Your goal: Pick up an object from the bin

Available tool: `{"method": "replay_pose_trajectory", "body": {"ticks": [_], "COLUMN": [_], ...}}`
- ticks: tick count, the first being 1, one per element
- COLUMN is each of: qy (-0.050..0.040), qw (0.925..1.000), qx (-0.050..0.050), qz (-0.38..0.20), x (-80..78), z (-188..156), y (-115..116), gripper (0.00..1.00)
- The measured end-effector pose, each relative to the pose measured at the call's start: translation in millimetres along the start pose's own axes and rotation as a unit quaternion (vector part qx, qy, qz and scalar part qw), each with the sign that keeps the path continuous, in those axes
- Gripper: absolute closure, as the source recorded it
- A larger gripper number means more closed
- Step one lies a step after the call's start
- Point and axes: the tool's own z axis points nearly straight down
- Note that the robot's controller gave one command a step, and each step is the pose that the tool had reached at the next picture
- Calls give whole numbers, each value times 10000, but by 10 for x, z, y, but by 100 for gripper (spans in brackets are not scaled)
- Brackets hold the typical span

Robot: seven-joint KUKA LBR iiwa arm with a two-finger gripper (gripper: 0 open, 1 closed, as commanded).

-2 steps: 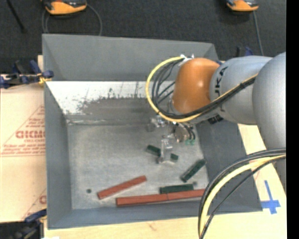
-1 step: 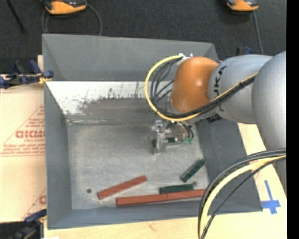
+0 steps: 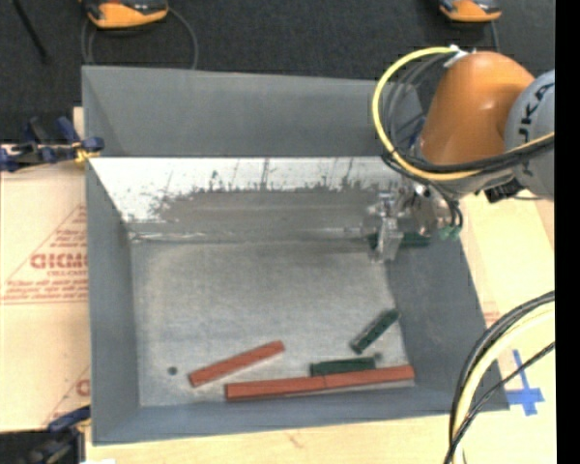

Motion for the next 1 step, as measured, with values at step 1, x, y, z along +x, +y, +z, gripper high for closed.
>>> {"method": "replay_pose_trajectory", "body": {"ticks": [1], "qy": [11], "qw": [9999], "qx": [-11], "qz": [-111], "x": [15], "z": [-579], "y": [-41], "gripper": [100]}}
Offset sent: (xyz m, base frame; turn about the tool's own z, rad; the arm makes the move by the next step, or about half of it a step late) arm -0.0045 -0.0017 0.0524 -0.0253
